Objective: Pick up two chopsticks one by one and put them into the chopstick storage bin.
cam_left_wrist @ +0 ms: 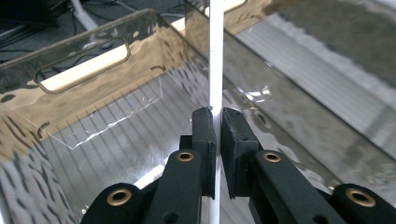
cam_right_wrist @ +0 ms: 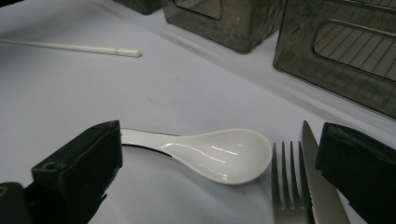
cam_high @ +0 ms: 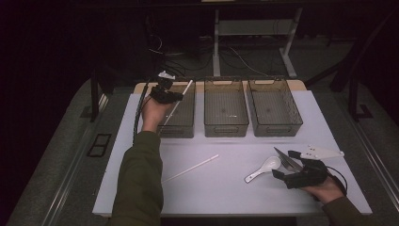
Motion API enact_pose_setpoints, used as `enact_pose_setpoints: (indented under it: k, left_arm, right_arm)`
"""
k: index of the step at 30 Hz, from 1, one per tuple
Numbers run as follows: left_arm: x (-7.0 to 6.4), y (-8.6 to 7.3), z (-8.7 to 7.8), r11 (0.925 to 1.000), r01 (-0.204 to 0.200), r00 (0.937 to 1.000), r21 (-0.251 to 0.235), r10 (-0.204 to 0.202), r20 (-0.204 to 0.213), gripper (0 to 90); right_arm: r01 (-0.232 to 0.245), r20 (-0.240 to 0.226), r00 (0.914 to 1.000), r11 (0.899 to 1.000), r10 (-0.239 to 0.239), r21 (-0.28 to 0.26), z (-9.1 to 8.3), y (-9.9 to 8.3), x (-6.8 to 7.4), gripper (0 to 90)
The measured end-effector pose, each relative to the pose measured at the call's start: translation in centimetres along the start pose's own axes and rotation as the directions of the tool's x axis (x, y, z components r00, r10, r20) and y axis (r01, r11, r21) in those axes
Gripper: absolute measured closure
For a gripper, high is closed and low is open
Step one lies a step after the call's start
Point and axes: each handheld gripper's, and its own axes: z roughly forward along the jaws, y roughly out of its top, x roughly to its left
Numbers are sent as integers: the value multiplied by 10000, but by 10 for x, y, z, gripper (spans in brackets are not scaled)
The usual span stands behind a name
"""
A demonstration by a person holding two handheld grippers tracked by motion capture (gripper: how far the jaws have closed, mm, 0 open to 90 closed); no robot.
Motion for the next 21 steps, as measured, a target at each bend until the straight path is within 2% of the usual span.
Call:
enact_pose_setpoints:
  k: [5, 9, 15, 21]
  left_arm:
    - [-2, -1, 10, 9996, 1, 9998, 294, 5, -211, 827]
    - [-3, -1, 9, 9999, 58, 9993, 137, -53, -358, 756]
    - [-7, 0, -2, 9997, -42, 10000, -231, 43, 45, 697]
    - [-12, 1, -17, 9984, 70, 9974, -563, -29, 715, 607]
  right_arm:
    - [-8, -28, 10000, 10000, 8, -10, -1, 0, 0, 7]
    - [2, -48, 10000, 10000, -2, -31, -1, 0, 0, 7]
    - [32, -23, 10000, 10000, -32, -16, 0, 0, 0, 7]
    - [2, -5, 10000, 10000, -2, 10, 0, 0, 0, 6]
